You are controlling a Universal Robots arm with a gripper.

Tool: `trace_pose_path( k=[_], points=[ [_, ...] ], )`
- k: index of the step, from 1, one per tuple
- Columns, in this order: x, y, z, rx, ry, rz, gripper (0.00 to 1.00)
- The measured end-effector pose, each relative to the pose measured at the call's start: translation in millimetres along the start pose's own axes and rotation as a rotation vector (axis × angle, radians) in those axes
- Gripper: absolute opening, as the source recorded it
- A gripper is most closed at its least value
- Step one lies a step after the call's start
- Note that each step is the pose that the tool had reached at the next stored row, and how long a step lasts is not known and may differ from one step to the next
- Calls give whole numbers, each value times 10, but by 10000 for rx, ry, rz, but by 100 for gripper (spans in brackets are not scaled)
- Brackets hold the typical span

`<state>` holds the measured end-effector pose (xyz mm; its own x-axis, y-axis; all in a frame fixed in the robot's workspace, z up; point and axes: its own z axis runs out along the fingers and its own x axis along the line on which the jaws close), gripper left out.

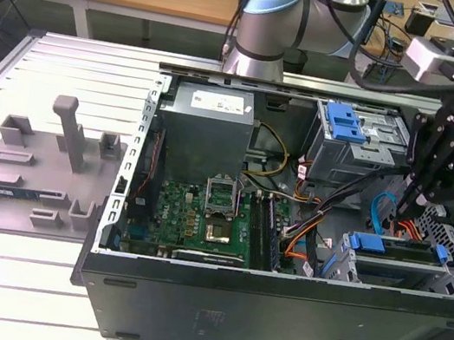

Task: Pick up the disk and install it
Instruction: 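Insert the second disk wire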

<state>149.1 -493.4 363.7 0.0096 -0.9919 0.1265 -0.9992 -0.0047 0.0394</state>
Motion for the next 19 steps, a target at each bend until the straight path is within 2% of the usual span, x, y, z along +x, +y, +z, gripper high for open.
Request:
trace_pose_path(
  k=[3, 7, 9, 10, 11, 12, 13, 19],
  points=[
    [71, -15, 8, 2, -162, -6, 16],
    [148, -30, 18, 4, -470, -18, 16],
    [200, -37, 24, 7, -718, -27, 16],
    [246, -43, 30, 9, -911, -34, 16],
    [284, -46, 34, 10, -1055, -40, 16],
    [312, -47, 38, 11, -1137, -46, 16],
    [341, -47, 45, 12, -1171, -45, 16],
    [369, -47, 70, 12, -1180, -46, 16]
  ],
)
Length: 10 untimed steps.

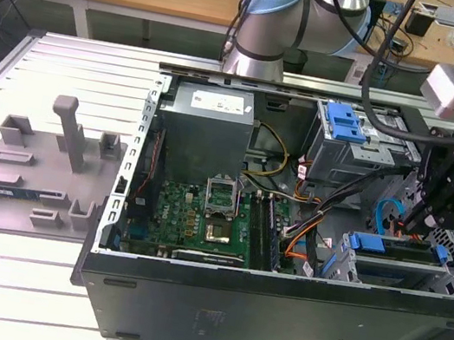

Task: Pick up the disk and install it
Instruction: 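Insert the second disk wire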

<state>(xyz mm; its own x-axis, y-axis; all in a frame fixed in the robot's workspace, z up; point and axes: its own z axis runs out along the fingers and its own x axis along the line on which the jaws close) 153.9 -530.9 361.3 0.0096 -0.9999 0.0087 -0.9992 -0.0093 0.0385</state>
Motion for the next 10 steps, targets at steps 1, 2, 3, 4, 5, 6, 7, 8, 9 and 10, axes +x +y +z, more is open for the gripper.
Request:
trace_pose_path(
  k=[1, 2, 3, 4, 5, 6, 7, 8, 9, 10],
  points=[
    [0, 0, 6, 0, -1, 0, 16],
    [0, 0, 8, 0, 0, 0, 16],
    [1, 0, 12, 0, 0, 0, 16],
    [2, -1, 18, 0, -1, 0, 16],
    [4, -1, 23, -1, -6, 0, 16],
    [8, -2, 26, 0, -21, 0, 16],
    [11, -5, 27, 0, -30, 0, 16],
    [16, -8, 30, 0, -39, 0, 16],
    [20, -10, 34, 0, -47, -1, 16],
    [23, -11, 35, 0, -51, -1, 16]
  ],
)
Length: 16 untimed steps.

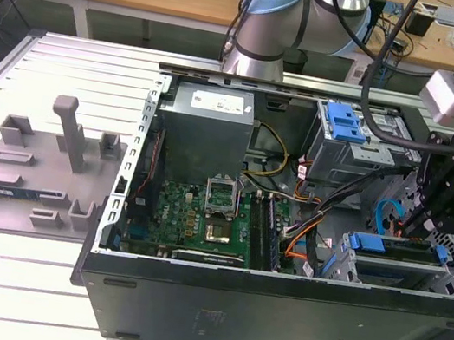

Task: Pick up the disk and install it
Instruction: 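Insert the second disk wire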

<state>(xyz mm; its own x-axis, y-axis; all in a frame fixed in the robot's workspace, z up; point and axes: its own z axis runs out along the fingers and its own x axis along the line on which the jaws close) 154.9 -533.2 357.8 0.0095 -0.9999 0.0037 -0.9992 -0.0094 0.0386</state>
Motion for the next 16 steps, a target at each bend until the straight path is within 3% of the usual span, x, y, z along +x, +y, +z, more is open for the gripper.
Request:
trace_pose_path(
  k=[16],
  points=[
    [18, -1, 19, 0, 3, -1, 16]
  ],
)
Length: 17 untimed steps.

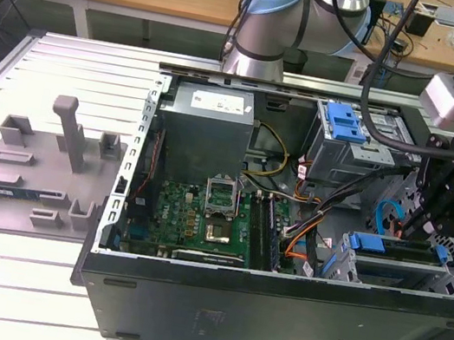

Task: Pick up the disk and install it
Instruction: 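Insert the second disk wire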

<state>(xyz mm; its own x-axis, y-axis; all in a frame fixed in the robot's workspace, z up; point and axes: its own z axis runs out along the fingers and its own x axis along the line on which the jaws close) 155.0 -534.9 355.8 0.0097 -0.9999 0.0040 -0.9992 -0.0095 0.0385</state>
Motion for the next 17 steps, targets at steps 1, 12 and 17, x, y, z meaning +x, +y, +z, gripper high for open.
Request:
trace_pose_path(
  k=[1, 12, 17],
  points=[
    [1, 0, 1, 0, 0, 0, 16],
    [1, -4, 30, 0, -3, 1, 16],
    [1, -8, 39, 0, -2, 1, 16]
  ],
)
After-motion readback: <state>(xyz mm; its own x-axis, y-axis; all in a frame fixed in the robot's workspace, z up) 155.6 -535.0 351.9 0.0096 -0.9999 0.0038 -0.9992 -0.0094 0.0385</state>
